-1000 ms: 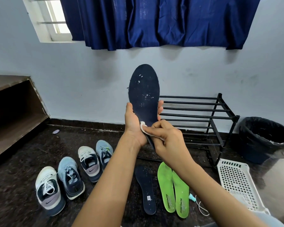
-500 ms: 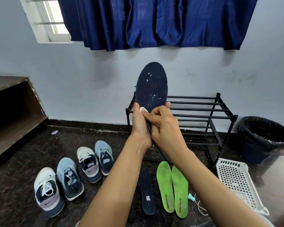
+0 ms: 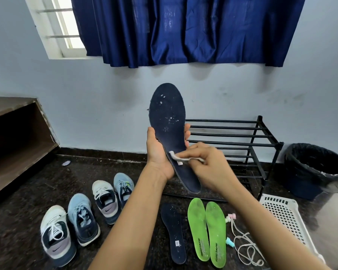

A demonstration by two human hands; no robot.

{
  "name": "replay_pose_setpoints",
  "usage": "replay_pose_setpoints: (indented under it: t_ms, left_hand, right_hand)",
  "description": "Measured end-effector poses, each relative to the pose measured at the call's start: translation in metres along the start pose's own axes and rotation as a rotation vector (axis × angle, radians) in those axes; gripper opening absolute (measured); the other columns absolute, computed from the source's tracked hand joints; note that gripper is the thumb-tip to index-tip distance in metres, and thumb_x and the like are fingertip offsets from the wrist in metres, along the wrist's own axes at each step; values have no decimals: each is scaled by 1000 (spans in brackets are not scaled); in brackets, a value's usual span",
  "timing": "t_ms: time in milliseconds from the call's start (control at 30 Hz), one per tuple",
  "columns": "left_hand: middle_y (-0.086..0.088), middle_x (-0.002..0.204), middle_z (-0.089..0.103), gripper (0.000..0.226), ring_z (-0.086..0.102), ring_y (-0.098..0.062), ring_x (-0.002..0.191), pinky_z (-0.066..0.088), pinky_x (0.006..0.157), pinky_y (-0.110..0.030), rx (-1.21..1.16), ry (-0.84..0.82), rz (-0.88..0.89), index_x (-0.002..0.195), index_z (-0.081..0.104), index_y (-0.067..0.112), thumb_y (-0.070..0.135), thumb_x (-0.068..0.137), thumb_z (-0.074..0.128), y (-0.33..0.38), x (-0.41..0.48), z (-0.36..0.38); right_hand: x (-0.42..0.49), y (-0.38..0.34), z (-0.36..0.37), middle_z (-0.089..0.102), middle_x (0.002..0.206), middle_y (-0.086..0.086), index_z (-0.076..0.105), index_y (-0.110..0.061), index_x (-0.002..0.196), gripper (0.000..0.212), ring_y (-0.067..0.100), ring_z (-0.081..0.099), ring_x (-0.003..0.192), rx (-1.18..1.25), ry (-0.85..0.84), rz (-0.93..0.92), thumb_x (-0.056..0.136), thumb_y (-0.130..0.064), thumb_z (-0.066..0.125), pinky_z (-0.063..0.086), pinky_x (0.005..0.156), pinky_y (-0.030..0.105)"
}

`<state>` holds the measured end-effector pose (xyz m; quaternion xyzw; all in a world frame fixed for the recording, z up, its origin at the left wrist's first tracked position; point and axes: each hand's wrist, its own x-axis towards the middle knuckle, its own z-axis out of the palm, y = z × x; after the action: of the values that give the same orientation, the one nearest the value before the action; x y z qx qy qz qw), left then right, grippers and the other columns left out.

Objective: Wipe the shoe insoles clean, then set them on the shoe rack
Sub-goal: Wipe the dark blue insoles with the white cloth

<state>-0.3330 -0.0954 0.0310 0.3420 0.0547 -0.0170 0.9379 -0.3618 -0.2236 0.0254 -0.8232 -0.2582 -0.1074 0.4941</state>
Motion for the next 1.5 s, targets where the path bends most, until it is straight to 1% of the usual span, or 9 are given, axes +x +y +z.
replay_pose_setpoints:
  t_ms: [133, 333, 433, 600, 767, 933, 1200, 1333, 1500]
  left_hand:
    - [-13, 114, 68, 81, 62, -25, 93, 48, 88, -35, -79, -13, 9, 126, 63, 11, 75, 89, 29, -1, 3, 6]
    - [-12, 100, 71, 83, 64, -26, 80, 48, 77, -36, -12, -27, -24, 121, 64, 13, 78, 85, 28, -7, 4, 7]
    - [-13, 95, 68, 83, 63, -26, 79, 48, 74, -34, -6, -48, -13, 109, 66, 11, 78, 86, 23, -6, 3, 7]
    - [-7, 93, 65, 70, 61, -20, 81, 48, 73, -32, 43, -82, -15, 109, 63, 17, 73, 89, 25, -5, -1, 11]
    - [-13, 101, 68, 75, 63, -29, 100, 42, 106, -44, 73, -40, -53, 122, 64, 13, 73, 87, 35, -8, 2, 8]
    - [-11, 94, 70, 71, 66, -26, 89, 50, 86, -38, 114, -85, -41, 111, 67, 13, 70, 88, 31, -7, 2, 9]
    - [-12, 92, 69, 64, 67, -27, 82, 50, 78, -37, 115, -107, -23, 99, 70, 15, 66, 88, 33, -7, -1, 10]
    - [-13, 98, 70, 73, 68, -29, 88, 52, 81, -37, 111, -108, -30, 108, 69, 14, 71, 88, 28, -9, 1, 11]
    - [-14, 97, 73, 79, 72, -28, 85, 57, 79, -38, 99, -175, -57, 105, 68, 12, 74, 89, 21, -8, -5, 14]
  right_hand:
    - [9, -2, -19, 70, 87, -10, 75, -33, 81, 36, 9, 64, 89, 209, 175, -9, 80, 2, 67, 48, 78, 23]
    - [16, 3, -20, 47, 101, -12, 70, -45, 67, 44, 14, 39, 95, -177, 362, -115, 71, -2, 72, 32, 86, 22]
    - [15, 2, -19, 43, 95, -2, 73, -32, 66, 41, 10, 47, 87, -28, 323, -117, 70, 8, 69, 35, 74, 8]
    - [15, 3, -21, 53, 101, 2, 75, -20, 72, 37, 5, 58, 95, 54, 270, -213, 69, 15, 63, 44, 80, 14]
    - [14, 0, -13, 60, 109, 0, 76, -12, 82, 31, 9, 59, 101, 111, 117, -238, 74, 3, 50, 49, 80, 20]
    - [15, -1, -9, 68, 93, -4, 74, -16, 76, 9, 6, 63, 90, 228, 241, -31, 78, -9, 70, 51, 74, 25]
    - [17, -9, -17, 64, 91, 23, 48, -20, 106, 48, 24, 59, 71, 566, 85, 33, 67, 8, 49, 47, 59, 32]
    - [18, -6, -22, 64, 83, 5, 51, -28, 102, 41, 13, 54, 68, 195, 58, 30, 66, -8, 52, 43, 61, 23]
    - [16, -6, -28, 62, 81, -8, 53, -22, 108, 48, 5, 56, 72, -60, 115, 9, 67, -2, 68, 42, 62, 11]
